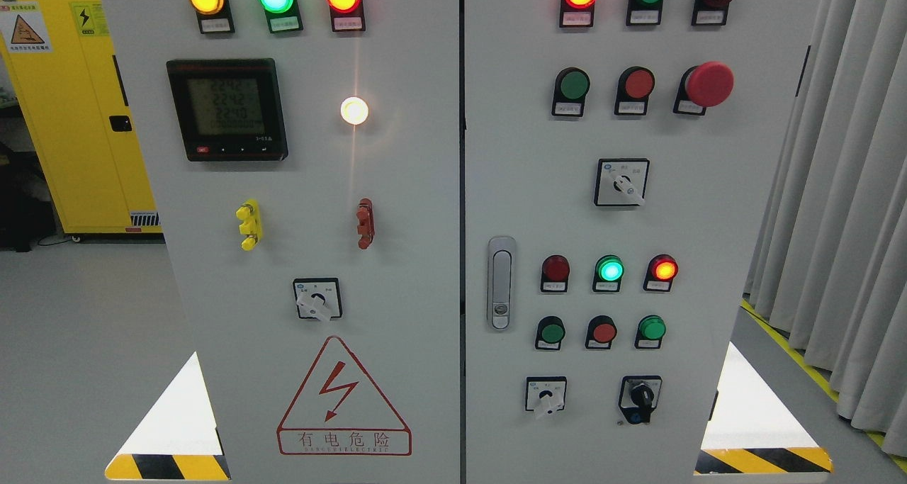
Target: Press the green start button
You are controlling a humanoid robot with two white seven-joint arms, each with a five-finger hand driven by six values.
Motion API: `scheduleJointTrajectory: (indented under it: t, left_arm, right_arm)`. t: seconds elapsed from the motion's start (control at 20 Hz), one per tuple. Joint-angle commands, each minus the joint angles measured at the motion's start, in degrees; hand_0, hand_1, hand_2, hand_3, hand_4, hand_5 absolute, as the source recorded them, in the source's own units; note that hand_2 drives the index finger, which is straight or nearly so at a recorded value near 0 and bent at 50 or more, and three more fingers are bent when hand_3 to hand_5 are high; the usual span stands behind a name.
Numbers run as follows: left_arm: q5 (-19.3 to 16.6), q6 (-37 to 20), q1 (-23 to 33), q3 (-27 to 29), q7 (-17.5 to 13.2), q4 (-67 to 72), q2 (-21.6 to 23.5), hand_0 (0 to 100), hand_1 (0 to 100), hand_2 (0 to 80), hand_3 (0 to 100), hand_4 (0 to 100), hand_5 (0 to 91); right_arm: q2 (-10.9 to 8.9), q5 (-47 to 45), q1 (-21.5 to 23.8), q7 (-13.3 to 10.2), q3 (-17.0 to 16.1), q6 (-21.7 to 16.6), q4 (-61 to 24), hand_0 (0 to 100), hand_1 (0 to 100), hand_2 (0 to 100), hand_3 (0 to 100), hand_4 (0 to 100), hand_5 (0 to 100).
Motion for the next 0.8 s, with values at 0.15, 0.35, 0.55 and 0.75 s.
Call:
scheduleJointTrajectory:
  t: [0.15, 0.35, 0.55, 0.75]
  left_arm:
    - [0.0, 0.0, -1.8, 0.0, 0.0, -1.6, 1.0, 12, 56, 0.0, 0, 0, 0.0]
    - [0.0, 0.0, -1.7, 0.0, 0.0, -1.6, 1.0, 12, 56, 0.0, 0, 0, 0.0]
    - [0.0, 0.0, -1.7, 0.0, 0.0, -1.6, 1.0, 12, 56, 0.0, 0, 0, 0.0]
    - [0.0, 0.0, -1.7, 0.0, 0.0, -1.6, 0.7, 12, 56, 0.0, 0, 0, 0.0]
  right_arm:
    - [-0.06, 0.0, 0.0, 0.0, 0.0, 0.0, -0.7, 25, 44, 0, 0, 0, 0]
    - [0.21, 0.2, 0.2, 0.2, 0.1, -0.6, -2.5, 25, 43, 0, 0, 0, 0]
    - [0.73, 0.5, 3.2, -0.8, 0.5, -1.6, -16.1, 25, 44, 0, 0, 0, 0]
    - [1.53, 0.5, 4.4, -1.9, 4.9, -2.3, -27.0, 24, 44, 0, 0, 0, 0]
